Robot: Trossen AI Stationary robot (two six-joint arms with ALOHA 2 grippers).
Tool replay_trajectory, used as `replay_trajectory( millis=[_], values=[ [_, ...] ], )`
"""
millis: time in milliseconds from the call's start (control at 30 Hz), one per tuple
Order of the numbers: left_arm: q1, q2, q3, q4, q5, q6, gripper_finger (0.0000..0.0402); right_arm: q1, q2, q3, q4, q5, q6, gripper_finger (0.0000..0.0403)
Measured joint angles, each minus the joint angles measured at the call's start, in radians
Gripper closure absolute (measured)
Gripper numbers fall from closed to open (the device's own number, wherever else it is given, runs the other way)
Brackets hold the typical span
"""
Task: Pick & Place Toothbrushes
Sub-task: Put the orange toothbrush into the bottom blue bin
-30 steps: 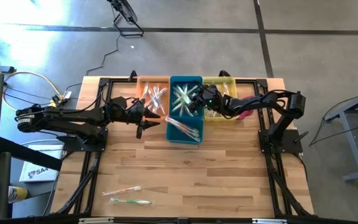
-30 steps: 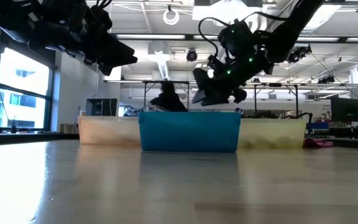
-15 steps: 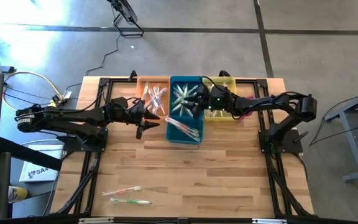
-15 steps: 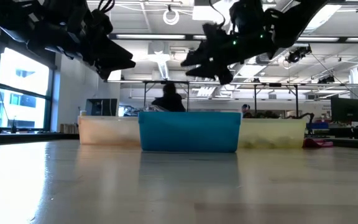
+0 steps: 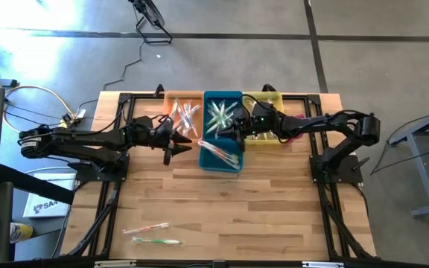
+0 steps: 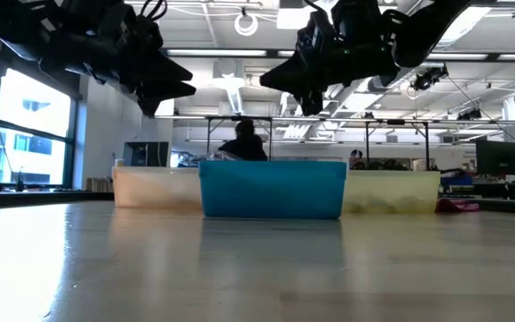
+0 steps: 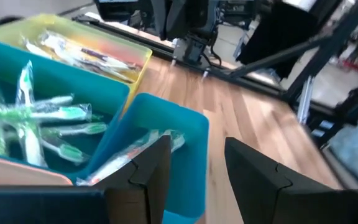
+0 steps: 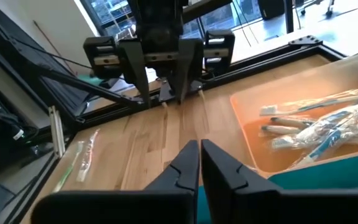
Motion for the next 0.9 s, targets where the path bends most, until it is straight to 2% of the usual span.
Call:
replay_trajectory(
  millis=[200, 400, 600, 767, 900],
  values=[
    [0.000, 0.000, 0.003, 0.002, 0.005, -0.130, 0.0252, 0.000, 0.000, 0.000, 0.022, 0.000, 0.000, 0.0395],
    [-0.008, 0.000, 0.056, 0.005, 0.181, -0.288, 0.0252, 0.000, 0.000, 0.000, 0.024, -0.001, -0.012, 0.0399],
    [-0.091, 0.000, 0.113, 0.000, 0.234, -0.274, 0.0252, 0.000, 0.000, 0.000, 0.024, -0.003, -0.021, 0.0399],
    [-0.199, 0.000, 0.143, -0.131, 0.192, -0.275, 0.0252, 0.014, 0.000, 0.000, 0.024, -0.006, -0.019, 0.0399],
    [-0.300, 0.000, 0.184, -0.286, 0.078, -0.305, 0.0252, 0.028, 0.000, 0.000, 0.024, -0.005, -0.025, 0.0399]
  ],
)
